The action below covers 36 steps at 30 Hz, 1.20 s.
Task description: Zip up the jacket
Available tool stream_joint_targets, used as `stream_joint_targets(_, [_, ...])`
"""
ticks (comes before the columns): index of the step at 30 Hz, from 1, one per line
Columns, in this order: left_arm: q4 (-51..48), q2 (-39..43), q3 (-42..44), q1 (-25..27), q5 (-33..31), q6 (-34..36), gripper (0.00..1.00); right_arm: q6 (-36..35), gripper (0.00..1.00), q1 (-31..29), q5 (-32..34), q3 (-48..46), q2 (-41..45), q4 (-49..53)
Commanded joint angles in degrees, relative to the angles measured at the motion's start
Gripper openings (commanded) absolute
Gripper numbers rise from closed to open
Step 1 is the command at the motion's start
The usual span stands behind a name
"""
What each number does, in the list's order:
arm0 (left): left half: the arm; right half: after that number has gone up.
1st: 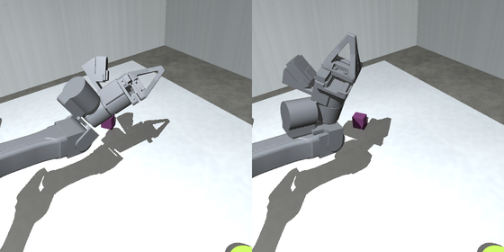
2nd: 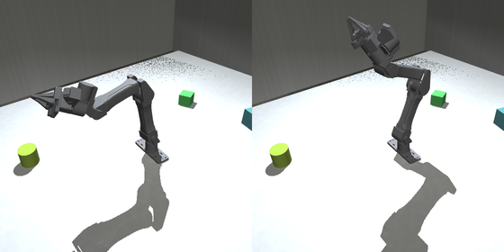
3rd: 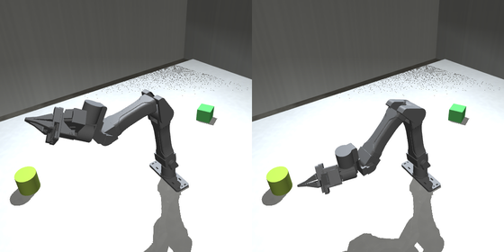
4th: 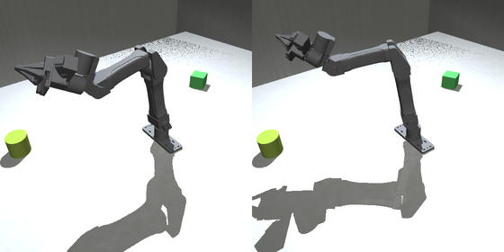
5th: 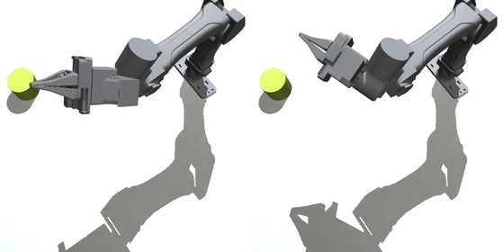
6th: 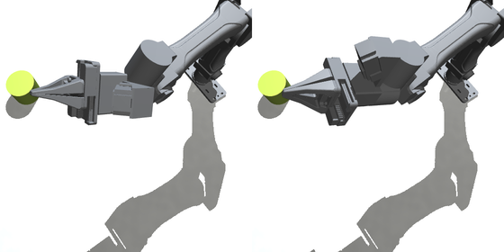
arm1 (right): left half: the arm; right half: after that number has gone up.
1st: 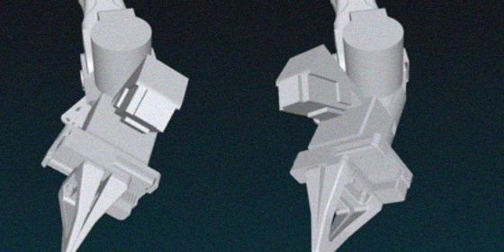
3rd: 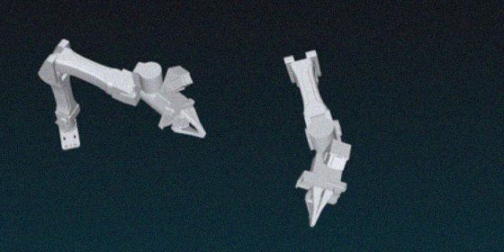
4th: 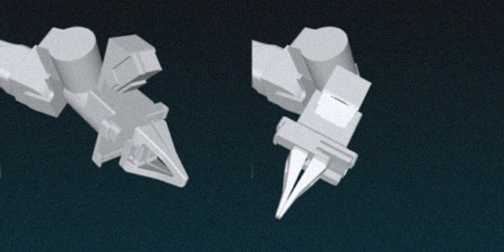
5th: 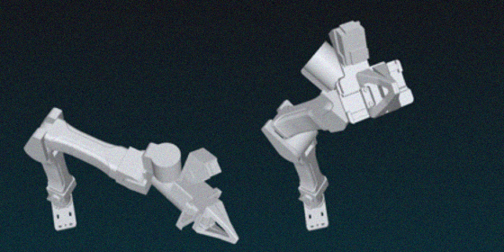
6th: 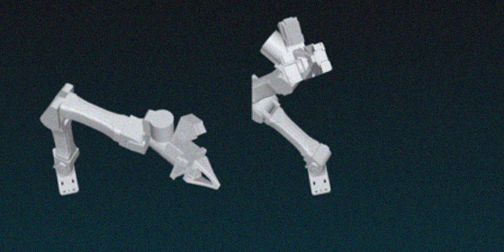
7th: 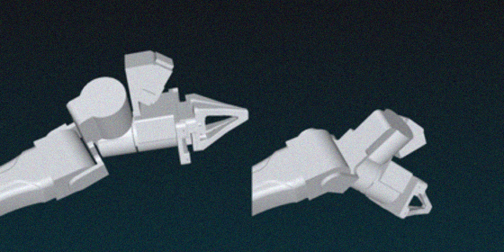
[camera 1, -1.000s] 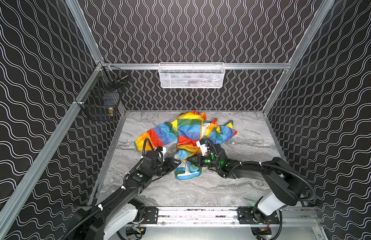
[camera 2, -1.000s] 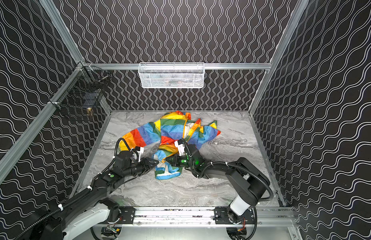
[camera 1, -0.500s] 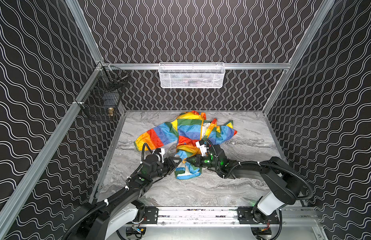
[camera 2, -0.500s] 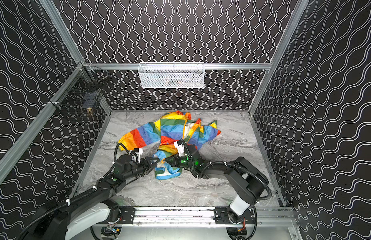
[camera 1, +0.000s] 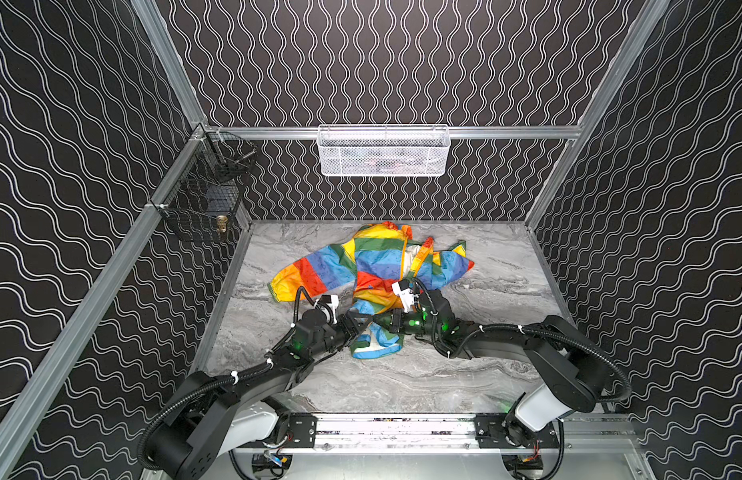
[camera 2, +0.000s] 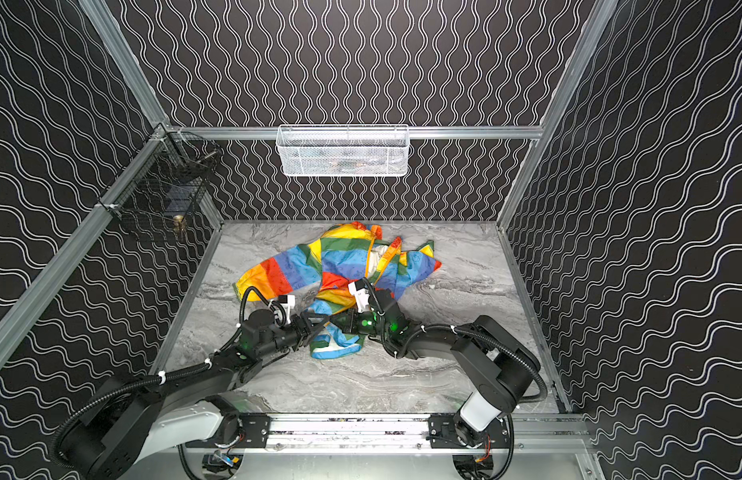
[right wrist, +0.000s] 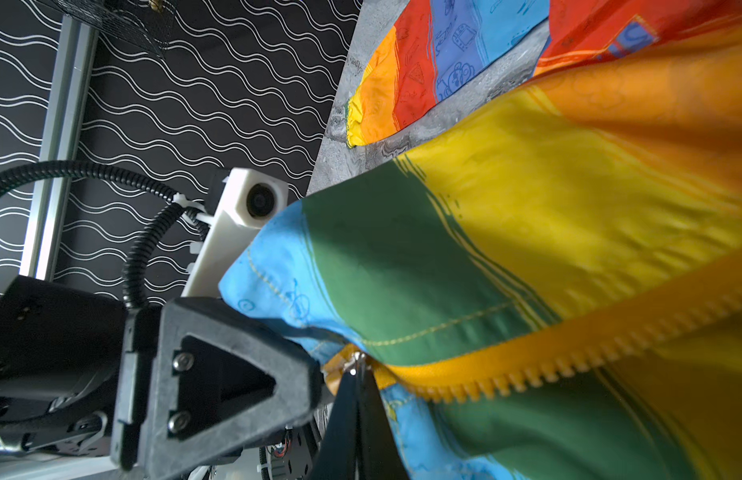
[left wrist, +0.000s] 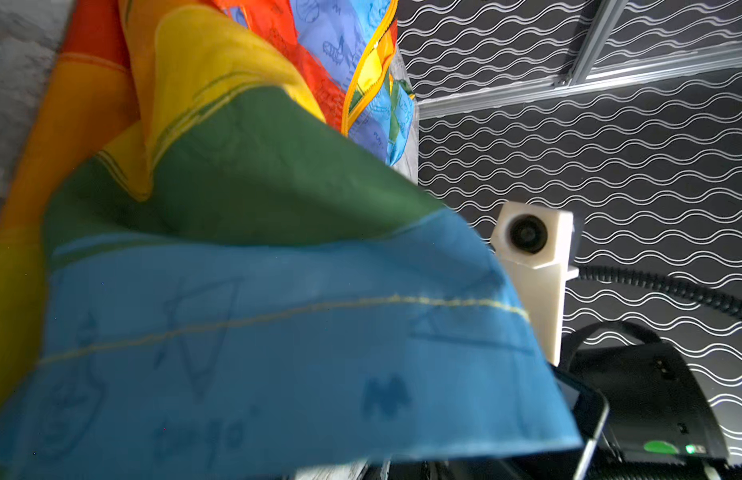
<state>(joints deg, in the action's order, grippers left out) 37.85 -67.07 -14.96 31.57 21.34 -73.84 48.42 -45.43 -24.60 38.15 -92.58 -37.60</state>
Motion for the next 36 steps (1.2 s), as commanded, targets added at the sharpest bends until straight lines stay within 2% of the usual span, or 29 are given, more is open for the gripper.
stream_joint_targets(1, [2.68,0.62,-0.23,0.11,-1.93,-0.03,0.5,0.09,0.0,-0.14,0.35,-0.29,0.52,-1.68])
stream_joint_targets(10, [-1.26,0.68,-2.76,0.06,-2.38,2.7,0.44,0.18,0.0,-0.27,0.17,-0.36,0.81,-1.85])
stream_joint_targets(17, [-1.28,0.39,-2.68,0.09,-2.11,2.82,0.3,0.09,0.0,-0.28,0.52,-0.45,1.32,-1.55])
stream_joint_targets(26, [-5.75,3.26,-3.24,0.07,-3.19,4.09,0.19,-0.24,0.0,-0.27,1.13,-0.88,2.38,-0.85])
stream_joint_targets(36, [-3.28,1.94,-2.82,0.07,-2.46,3.33,0.03,-0.86,0.0,-0.27,2.3,-0.98,3.65,0.66])
